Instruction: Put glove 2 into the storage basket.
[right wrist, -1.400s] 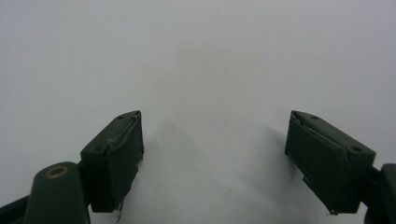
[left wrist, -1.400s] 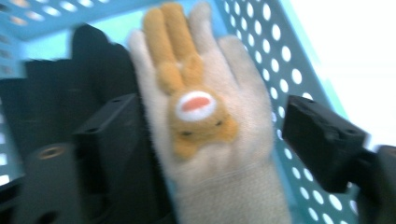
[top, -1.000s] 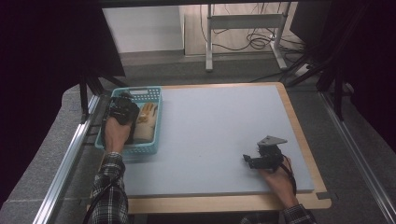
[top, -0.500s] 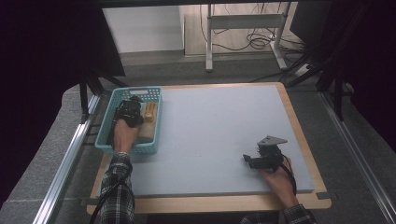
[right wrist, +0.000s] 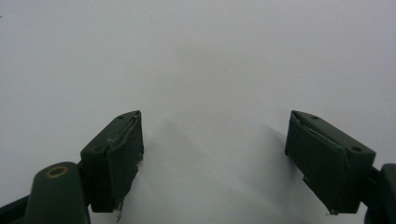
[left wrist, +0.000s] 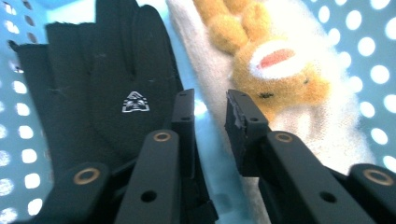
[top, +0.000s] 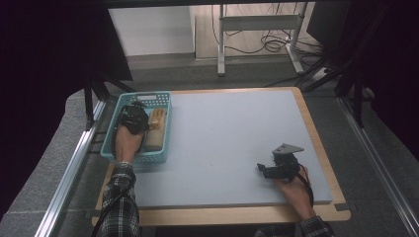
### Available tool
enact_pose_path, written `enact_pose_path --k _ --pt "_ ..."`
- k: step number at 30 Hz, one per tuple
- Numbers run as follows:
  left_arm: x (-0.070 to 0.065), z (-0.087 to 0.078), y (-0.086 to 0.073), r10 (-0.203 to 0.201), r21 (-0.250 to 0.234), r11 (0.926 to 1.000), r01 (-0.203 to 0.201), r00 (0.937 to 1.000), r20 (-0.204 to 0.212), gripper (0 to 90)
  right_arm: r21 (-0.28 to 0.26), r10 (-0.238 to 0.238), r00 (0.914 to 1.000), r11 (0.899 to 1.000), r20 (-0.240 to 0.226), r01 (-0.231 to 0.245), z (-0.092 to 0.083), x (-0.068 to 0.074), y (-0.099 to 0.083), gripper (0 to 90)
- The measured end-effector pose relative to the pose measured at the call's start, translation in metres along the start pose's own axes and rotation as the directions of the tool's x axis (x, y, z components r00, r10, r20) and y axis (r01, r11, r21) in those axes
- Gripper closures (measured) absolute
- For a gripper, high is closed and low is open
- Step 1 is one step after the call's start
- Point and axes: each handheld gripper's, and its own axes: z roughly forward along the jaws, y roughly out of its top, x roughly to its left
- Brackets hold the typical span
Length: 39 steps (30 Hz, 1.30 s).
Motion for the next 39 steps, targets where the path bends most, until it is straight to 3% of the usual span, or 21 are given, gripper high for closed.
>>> enact_pose_path --k 10,21,39 --pt "0.009 -0.01 -0.006 -0.012 -0.024 0.9996 0.012 0.9999 -0.004 68.5 0.0 0.0 1.0 1.0 0.0 0.0 0.0 0.0 0.0 19.1" --pt "0.011 -0.019 -0.009 0.003 -0.054 0.9985 -0.003 1.0 -0.001 61.5 0.0 0.0 1.0 1.0 0.001 0.0 0.0 0.0 0.0 19.2" --pt "0.015 -0.029 -0.018 0.01 -0.087 0.9961 -0.01 0.9999 0.008 38.2 -0.001 -0.001 1.0 1.0 0.001 0.001 0.0 0.0 0.0 19.2"
